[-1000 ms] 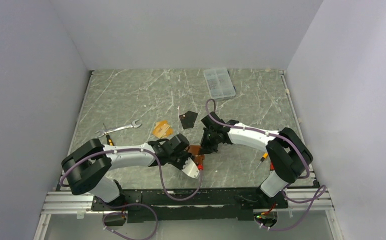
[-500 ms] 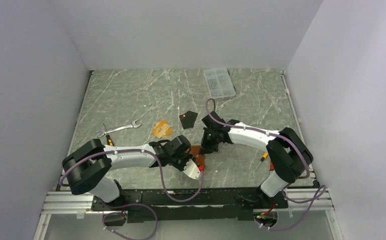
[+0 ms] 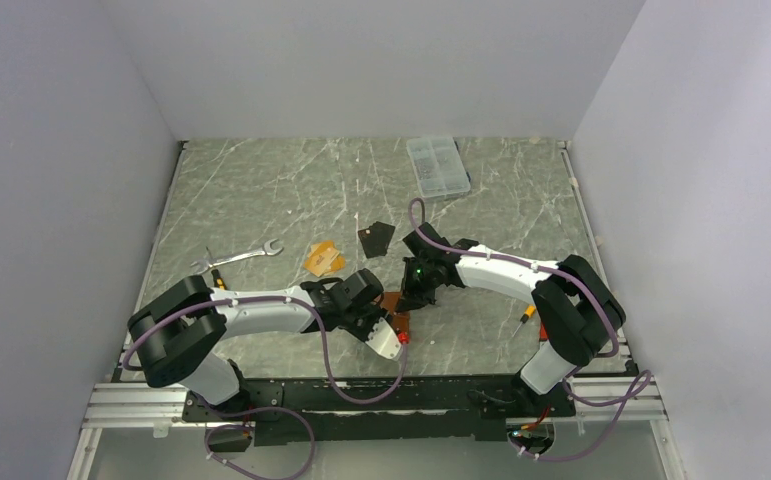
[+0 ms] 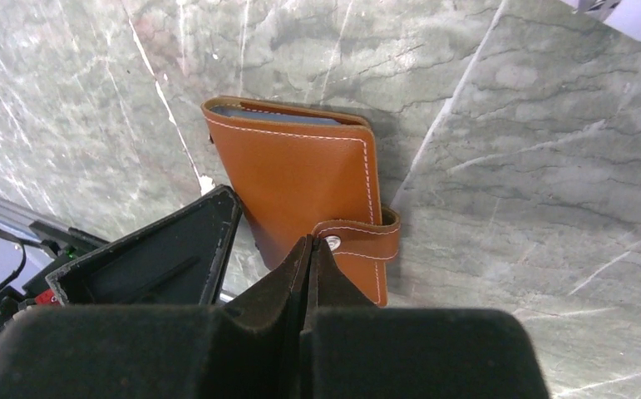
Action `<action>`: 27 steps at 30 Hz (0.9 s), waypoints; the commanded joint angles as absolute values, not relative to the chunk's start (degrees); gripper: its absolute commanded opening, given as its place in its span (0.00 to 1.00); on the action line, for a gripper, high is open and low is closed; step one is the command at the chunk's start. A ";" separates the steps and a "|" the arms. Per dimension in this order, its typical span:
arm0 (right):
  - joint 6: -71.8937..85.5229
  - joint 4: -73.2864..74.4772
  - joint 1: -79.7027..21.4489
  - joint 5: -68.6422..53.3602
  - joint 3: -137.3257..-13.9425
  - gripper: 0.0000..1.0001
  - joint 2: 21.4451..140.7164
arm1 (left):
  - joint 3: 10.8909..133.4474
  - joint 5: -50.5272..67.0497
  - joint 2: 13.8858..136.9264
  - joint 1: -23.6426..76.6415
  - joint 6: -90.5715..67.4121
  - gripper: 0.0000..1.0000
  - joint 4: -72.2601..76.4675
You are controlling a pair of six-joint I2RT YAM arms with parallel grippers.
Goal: Put the credit cards into the card holder
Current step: Close the card holder at the center of the board.
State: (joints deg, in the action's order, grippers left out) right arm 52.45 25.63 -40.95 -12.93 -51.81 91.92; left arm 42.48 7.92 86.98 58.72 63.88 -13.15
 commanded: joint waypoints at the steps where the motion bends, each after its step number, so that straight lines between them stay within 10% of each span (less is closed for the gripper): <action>1: 51.01 25.44 -40.89 -16.71 -53.47 0.00 92.05 | 44.21 10.18 87.10 59.36 64.81 0.34 -12.63; 27: 53.68 23.72 -40.87 -13.80 -48.57 0.00 91.47 | 43.51 9.27 85.04 58.68 61.60 0.32 -12.54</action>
State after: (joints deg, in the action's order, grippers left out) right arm 52.10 24.62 -40.88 -15.31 -51.35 92.86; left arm 42.50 7.75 86.91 58.74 63.05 -13.06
